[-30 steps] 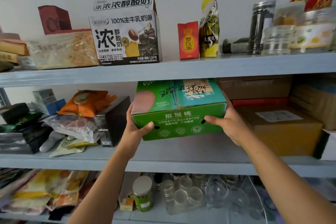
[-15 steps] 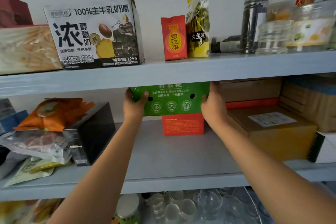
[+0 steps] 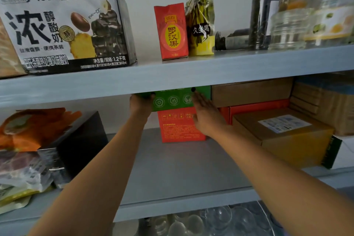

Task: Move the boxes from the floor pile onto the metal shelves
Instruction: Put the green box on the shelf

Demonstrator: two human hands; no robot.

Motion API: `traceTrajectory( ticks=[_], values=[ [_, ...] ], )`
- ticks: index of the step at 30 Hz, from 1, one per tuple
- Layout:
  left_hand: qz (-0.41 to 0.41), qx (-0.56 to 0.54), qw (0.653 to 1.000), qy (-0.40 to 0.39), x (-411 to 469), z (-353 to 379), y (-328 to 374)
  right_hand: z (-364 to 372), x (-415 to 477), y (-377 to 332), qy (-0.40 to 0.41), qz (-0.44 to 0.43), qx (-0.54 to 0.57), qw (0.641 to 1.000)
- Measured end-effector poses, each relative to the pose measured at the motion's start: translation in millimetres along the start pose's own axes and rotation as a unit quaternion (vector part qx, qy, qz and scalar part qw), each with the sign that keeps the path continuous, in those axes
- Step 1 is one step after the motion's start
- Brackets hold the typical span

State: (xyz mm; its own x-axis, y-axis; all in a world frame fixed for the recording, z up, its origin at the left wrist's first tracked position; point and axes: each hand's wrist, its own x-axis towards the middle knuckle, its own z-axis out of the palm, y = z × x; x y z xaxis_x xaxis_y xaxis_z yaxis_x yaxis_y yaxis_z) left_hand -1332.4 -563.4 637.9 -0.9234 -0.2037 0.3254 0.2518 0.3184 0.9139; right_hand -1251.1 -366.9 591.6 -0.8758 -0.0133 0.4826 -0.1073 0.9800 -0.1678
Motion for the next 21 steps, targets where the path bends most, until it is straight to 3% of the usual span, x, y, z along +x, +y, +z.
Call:
traceTrajectory(
  ticks=[6,9,11,15,21],
  values=[
    [0.005,-0.114,0.993,-0.031,10,5,-28,2,6,-2,0.005,0.017,0.016,1.0],
    [-0.132,-0.204,0.967,-0.07,4,12,-50,1,2,-6,-0.004,0.022,0.023,0.999],
    [-0.188,-0.19,0.958,-0.109,-7,21,-64,1,-1,-6,-0.007,0.018,0.017,1.0],
    [-0.077,-0.144,0.966,-0.198,-27,38,-73,0,-11,-5,-0.017,0.007,0.011,1.0],
    [-0.067,-0.122,0.982,-0.128,-39,52,-65,1,-30,1,-0.025,0.014,0.014,0.999]
  ],
)
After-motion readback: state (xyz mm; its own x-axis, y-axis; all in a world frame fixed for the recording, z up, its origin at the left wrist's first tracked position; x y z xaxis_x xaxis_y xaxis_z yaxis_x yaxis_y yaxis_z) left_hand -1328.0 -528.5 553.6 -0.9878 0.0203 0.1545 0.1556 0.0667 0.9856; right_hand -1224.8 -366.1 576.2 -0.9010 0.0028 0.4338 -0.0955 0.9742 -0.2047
